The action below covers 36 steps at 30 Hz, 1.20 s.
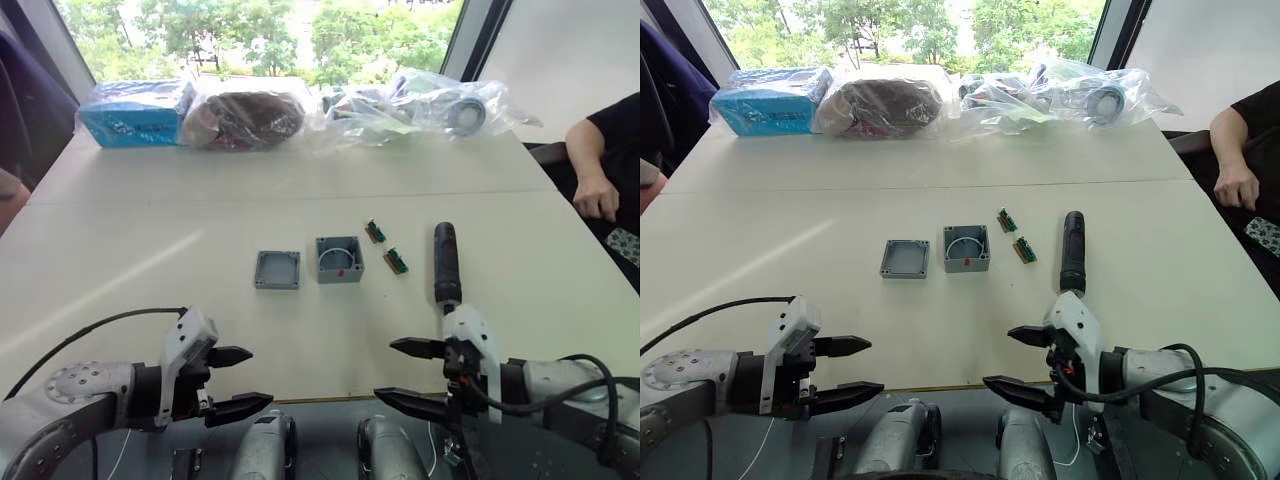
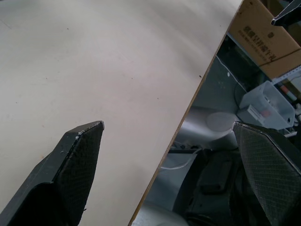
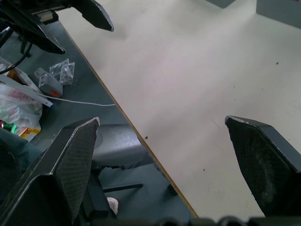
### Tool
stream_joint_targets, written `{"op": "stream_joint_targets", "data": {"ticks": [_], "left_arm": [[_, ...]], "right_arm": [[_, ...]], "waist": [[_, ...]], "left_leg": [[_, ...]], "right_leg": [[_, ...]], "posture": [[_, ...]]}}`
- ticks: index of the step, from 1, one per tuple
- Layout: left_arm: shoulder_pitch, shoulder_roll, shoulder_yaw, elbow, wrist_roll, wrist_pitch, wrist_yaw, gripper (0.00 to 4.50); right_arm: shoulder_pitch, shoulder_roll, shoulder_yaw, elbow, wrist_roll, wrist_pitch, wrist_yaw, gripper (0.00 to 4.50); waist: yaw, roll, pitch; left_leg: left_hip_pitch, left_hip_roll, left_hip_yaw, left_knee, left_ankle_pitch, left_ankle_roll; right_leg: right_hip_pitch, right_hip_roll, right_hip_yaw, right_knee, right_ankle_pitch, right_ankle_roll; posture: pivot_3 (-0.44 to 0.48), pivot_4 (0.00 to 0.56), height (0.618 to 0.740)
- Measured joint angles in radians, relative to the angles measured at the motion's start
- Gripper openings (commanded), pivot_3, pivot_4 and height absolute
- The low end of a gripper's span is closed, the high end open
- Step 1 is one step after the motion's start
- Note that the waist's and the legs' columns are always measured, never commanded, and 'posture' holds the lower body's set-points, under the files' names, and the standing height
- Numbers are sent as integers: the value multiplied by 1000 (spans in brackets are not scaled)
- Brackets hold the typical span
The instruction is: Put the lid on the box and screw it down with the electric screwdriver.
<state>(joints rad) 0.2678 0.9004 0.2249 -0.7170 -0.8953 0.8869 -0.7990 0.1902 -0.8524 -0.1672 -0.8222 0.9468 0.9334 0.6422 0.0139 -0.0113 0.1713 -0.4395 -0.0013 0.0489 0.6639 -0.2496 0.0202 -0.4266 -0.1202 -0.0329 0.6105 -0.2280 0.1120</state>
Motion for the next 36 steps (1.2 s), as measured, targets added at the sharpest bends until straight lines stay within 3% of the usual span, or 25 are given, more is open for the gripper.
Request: {"op": "stream_joint_targets", "data": {"ticks": [10, 22, 28, 29, 33, 36], "left_arm": [[-19, -6, -3, 4, 1, -1, 26, 4488], [-136, -12, -22, 44, -15, 35, 72, 4488], [-659, 112, -61, 249, -146, 244, 41, 4488], [-760, 123, -128, 277, -126, 262, 6, 4488], [-1100, 126, -513, 370, 159, 150, -201, 4488], [-1215, 55, -658, 480, 305, 75, -294, 4488]], "right_arm": [[-35, 8, 41, 14, -59, -24, -19, 4500], [-84, 65, 73, 64, -90, -43, -54, 4500], [-284, 198, 12, 120, 104, 21, -240, 4500], [-294, 204, 5, 118, 106, 19, -255, 4500], [-346, 148, -2, 103, 76, 14, -271, 4500], [-340, 102, -6, 94, 69, 19, -263, 4500]], "waist": [[-1, 0, 0], [-1, 0, 0], [0, -1, 1], [-1, -1, 1], [1, -2, 1], [-1, -2, 1]], "left_leg": [[0, 0, 0, 0, 0, 0], [-1, 0, 0, 0, 0, 1], [-3, -1, -4, 2, 1, 1], [-2, -2, -3, 2, 1, 2], [-3, -7, 1, 2, 1, 4], [-3, -5, 2, 2, 1, 4]], "right_leg": [[0, 0, 0, 0, 0, 0], [1, 1, 0, 0, 0, 0], [4, 3, -5, 1, 1, -1], [4, 3, -4, 2, 1, -1], [4, 3, -1, 2, 1, 0], [3, 4, -1, 2, 1, 0]], "posture": [[0, 150, 740], [0, 150, 740], [0, 150, 740], [0, 150, 740], [0, 150, 740], [0, 150, 740]]}}
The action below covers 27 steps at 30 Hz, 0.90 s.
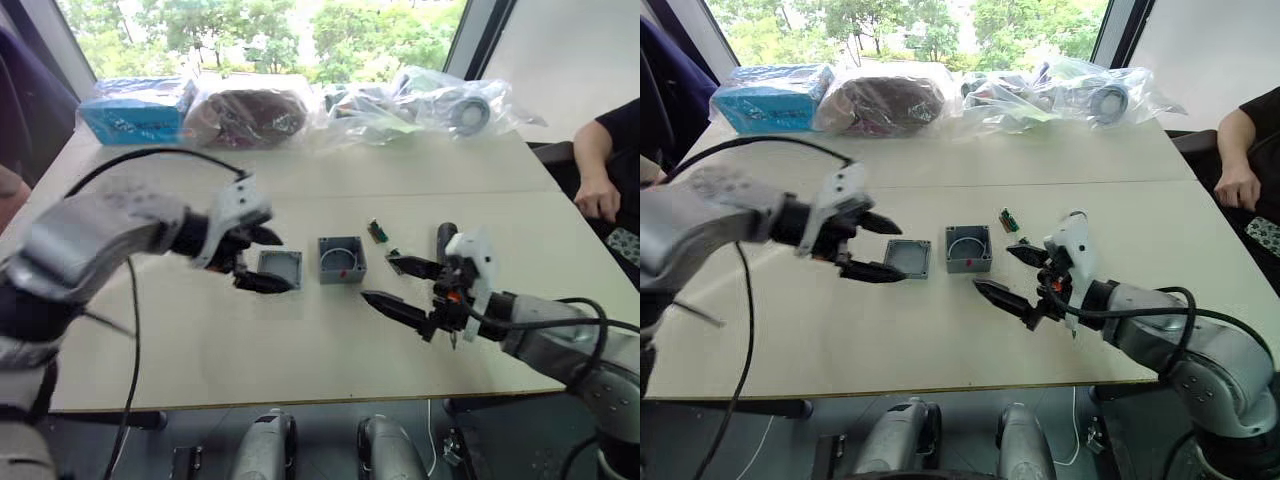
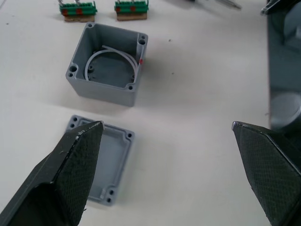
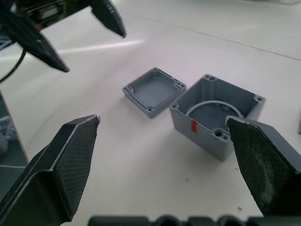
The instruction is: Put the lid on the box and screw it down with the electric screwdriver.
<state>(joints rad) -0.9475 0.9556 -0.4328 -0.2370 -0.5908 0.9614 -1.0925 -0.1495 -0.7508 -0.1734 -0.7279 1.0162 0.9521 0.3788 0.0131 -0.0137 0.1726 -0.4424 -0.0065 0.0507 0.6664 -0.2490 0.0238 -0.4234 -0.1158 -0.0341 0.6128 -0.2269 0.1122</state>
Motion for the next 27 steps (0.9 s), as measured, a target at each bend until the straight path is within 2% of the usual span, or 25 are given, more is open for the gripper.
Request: {"op": "stream_joint_targets", "data": {"ticks": [4, 8, 14, 18, 21, 24, 27], "left_arm": [[-140, -180, -157, 180, 167, -99, -84, 4488], [-194, -335, -261, 361, 315, -219, -133, 4488], [-220, -459, -300, 558, 454, -347, -174, 4488], [-226, -505, -300, 613, 505, -378, -194, 4488], [-232, -537, -299, 654, 538, -409, -218, 3836], [-232, -557, -298, 686, 570, -446, -228, 2483], [-232, -567, -297, 712, 597, -469, -236, 1421]], "right_arm": [[30, -59, -1, -35, -11, 5, 5, 4500], [65, -69, -4, -81, -11, 11, -18, 4500], [94, -67, -11, -116, -11, 14, -77, 4500], [110, -52, -10, -141, -11, 14, -120, 4500], [116, -1, 12, -161, -12, 12, -186, 4500], [128, 17, 29, -190, -10, 13, -226, 4500], [144, 19, 30, -193, -10, 13, -251, 4500]], "waist": [[4, -1, 0], [-1, -1, 0], [3, -1, 1], [1, -1, 1], [2, -1, 0], [1, -1, 0], [2, -1, 0]], "left_leg": [[-1, 1, -1, 1, 0, 0], [-1, 2, -1, 1, 0, 1], [-1, 3, -2, 1, 0, 1], [-2, 4, -2, 2, 0, 1], [-1, 4, -3, 2, 0, 1], [-1, 4, -3, 2, 0, 1], [-1, 4, -3, 2, 0, 1]], "right_leg": [[0, 1, 0, 0, -1, 1], [-1, 1, 1, 0, -1, 1], [-2, 2, 1, 2, 1, 4], [-2, 0, 2, 1, 1, 4], [-2, 1, 1, 2, 1, 4], [-2, 1, 1, 2, 1, 4], [-2, 1, 1, 2, 1, 4]], "posture": [[0, 150, 740], [0, 150, 740], [0, 150, 740], [0, 150, 740], [0, 150, 740], [0, 150, 740], [0, 150, 740]]}}
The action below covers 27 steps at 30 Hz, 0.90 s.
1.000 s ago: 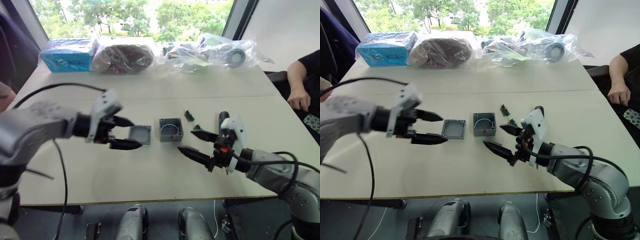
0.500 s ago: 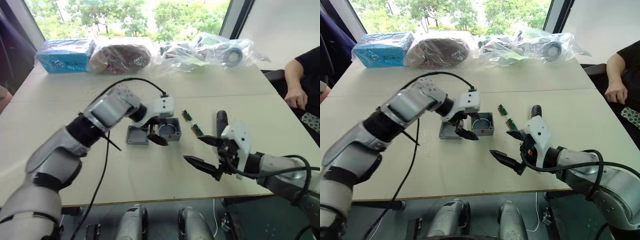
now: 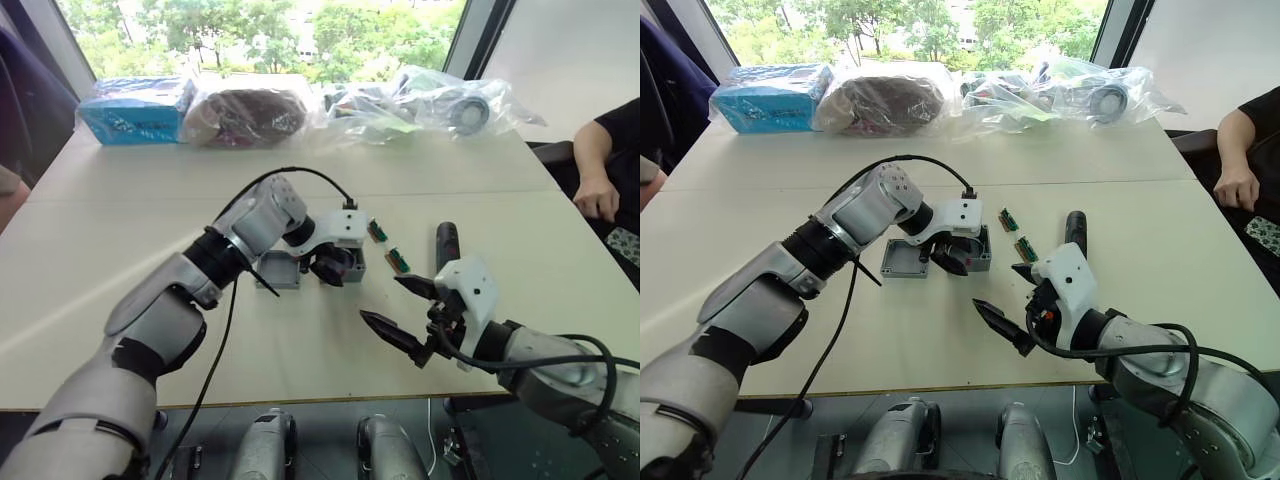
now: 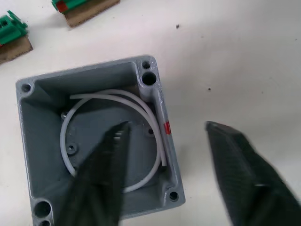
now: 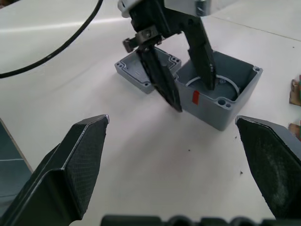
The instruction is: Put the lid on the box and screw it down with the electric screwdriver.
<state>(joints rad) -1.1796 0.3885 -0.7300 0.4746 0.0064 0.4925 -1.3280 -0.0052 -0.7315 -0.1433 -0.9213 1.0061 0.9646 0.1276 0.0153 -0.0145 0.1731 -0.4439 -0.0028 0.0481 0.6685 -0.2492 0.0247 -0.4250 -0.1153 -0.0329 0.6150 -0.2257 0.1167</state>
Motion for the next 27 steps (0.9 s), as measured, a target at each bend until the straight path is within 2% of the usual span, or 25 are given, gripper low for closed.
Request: {"op": "stream_joint_targets", "data": {"ticks": [3, 4, 11, 14, 18, 22, 26, 27], "left_arm": [[0, -16, 2, 21, 22, -24, -11, 216], [0, -17, 3, 24, 33, -29, -13, 34], [1, -31, 24, 51, 59, -76, -32, 34], [1, -31, 38, 84, 64, -169, -66, 34], [0, -33, 61, 133, 44, -312, -177, 34], [0, 47, 17, 131, -53, -468, -270, 34], [2, 56, -13, 138, -70, -538, -283, 34], [3, 52, -14, 148, -62, -554, -283, 302]], "right_arm": [[9, 6, 0, -8, 0, 0, -27, 4500], [9, 6, 0, -12, 1, 0, -33, 4500], [37, 7, 0, -18, 10, -9, -55, 4500], [46, 5, -3, -18, 18, -12, -55, 4500], [58, -4, -12, -18, 19, -13, -51, 4500], [78, -28, -25, -18, 18, -13, -51, 4500], [79, -28, -26, -18, 18, -13, -54, 4500], [81, -27, -26, -18, 18, -14, -57, 4500]], "waist": [[-1, 0, 0], [-1, 0, 0], [0, 0, 0], [0, 0, 0], [0, 0, 0], [-3, 0, 0], [4, 0, 0], [4, 0, 0]], "left_leg": [[0, 0, 0, 0, 0, 0], [0, 0, 0, 0, 0, 0], [0, 0, 0, 0, 0, 0], [0, 0, 0, 0, 0, 0], [0, 0, 0, 0, 0, 0], [1, 0, 0, 0, 0, 0], [0, 0, -1, 2, 0, 0], [0, 0, 0, 3, 0, 1]], "right_leg": [[0, 0, 0, 0, 0, 0], [0, 0, 0, 0, 0, 0], [0, 0, 0, 0, 0, 0], [0, 0, 0, 0, 0, 0], [0, 0, 0, 0, 0, 0], [0, 0, 0, 1, 0, 0], [1, 0, 0, 2, 0, 0], [1, 0, 0, 2, 0, 0]], "posture": [[0, 150, 740], [0, 150, 740], [0, 150, 740], [0, 150, 740], [0, 150, 740], [0, 150, 740], [0, 150, 740], [0, 150, 740]]}}
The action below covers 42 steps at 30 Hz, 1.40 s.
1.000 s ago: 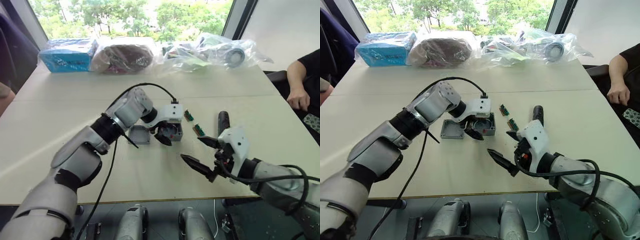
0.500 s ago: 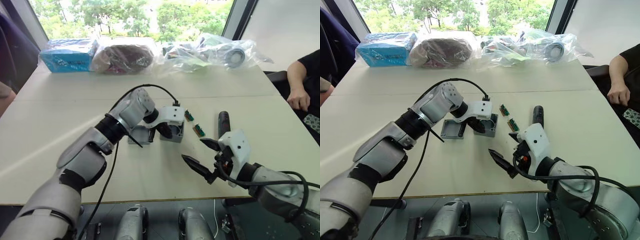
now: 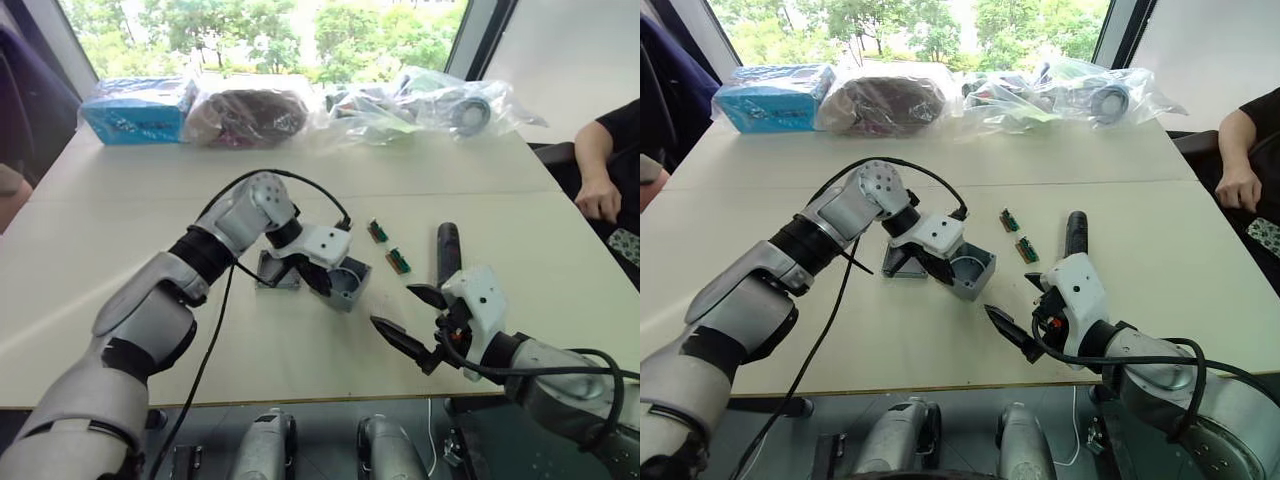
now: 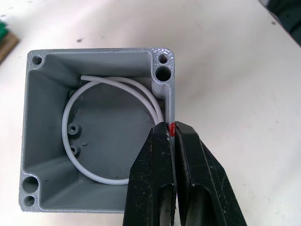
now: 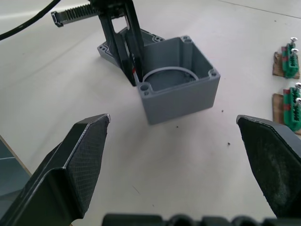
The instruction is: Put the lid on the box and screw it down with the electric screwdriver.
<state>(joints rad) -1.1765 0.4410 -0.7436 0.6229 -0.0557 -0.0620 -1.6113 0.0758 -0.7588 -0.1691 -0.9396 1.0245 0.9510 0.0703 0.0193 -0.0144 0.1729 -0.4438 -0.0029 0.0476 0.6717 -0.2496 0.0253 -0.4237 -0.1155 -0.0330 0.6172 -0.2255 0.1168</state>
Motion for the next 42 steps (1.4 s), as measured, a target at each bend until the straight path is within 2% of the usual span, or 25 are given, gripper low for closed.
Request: {"op": "stream_joint_targets", "data": {"ticks": [2, 8, 12, 17, 19, 22, 23, 26, 30, 33, 42], "left_arm": [[5, -11, 0, 16, 8, -20, 0, 819], [8, -14, 0, 18, 3, -34, 0, 3242], [13, 57, 38, -71, -46, 98, 0, 3242], [-12, 187, 228, -228, -102, 446, 42, 3242], [-6, 221, 260, -277, -85, 628, 118, 3242], [46, 231, 314, -334, -24, 957, 320, 3242], [110, 236, 347, -396, -11, 1130, 415, 3242], [233, 220, 405, -527, -10, 1370, 554, 3242], [299, 206, 449, -661, -28, 1500, 662, 3242], [314, 152, 528, -708, -30, 1596, 752, 3242], [348, 119, 546, -674, -65, 1665, 915, 3242]], "right_arm": [[3, 1, 0, 0, 0, 0, -5, 4500], [8, -1, 0, 0, 1, -4, -2, 4500], [-11, -44, -30, -1, 67, -5, 36, 4500], [-124, -132, -88, 7, 199, -32, 111, 4500], [-189, -163, -63, 25, 205, -33, 161, 4500], [-304, -182, 34, 66, 153, -34, 252, 4500], [-353, -184, 99, 90, 93, -41, 298, 4500], [-409, -185, 203, 153, -29, -58, 381, 4500], [-436, -185, 262, 201, -133, -87, 465, 4500], [-444, -182, 288, 223, -188, -108, 512, 4500], [-420, -128, 290, 229, -245, -108, 528, 4500]], "waist": [[-1, 0, 0], [-5, 0, 0], [-7, 0, 0], [-9, 0, 0], [-7, 0, 0], [-10, 0, 0], [-12, 0, 0], [-7, -1, 1], [-5, -1, 1], [-7, -1, 1], [-5, -1, 1]], "left_leg": [[-1, 0, 0, 3, -1, 2], [-1, 1, 0, 7, -3, 4], [-2, 1, 0, 8, -3, 4], [0, 2, -1, 8, -3, 4], [0, 2, -1, 9, -3, 4], [1, 2, -1, 10, -3, 4], [1, 2, -1, 10, -3, 4], [-1, 0, -2, 11, -3, 4], [-1, 0, -2, 11, -2, 4], [1, 0, -2, 11, -2, 4], [1, 0, -2, 11, -2, 4]], "right_leg": [[0, 0, 0, 1, 0, 0], [1, 0, 0, 2, 0, 0], [1, 0, 0, 3, 0, 0], [2, 1, 0, 4, 0, 1], [3, 2, 0, 5, 0, 1], [4, 2, 0, 6, -1, 2], [3, 1, 1, 7, -2, 4], [0, 0, 1, 13, -3, 6], [0, 0, 0, 13, -3, 6], [1, -1, 1, 13, -3, 6], [1, -1, 1, 14, -3, 6]], "posture": [[0, 150, 740], [0, 150, 740], [0, 150, 740], [0, 150, 740], [0, 150, 740], [0, 150, 740], [0, 150, 740], [0, 150, 740], [0, 150, 740], [0, 150, 740], [0, 150, 740]]}}
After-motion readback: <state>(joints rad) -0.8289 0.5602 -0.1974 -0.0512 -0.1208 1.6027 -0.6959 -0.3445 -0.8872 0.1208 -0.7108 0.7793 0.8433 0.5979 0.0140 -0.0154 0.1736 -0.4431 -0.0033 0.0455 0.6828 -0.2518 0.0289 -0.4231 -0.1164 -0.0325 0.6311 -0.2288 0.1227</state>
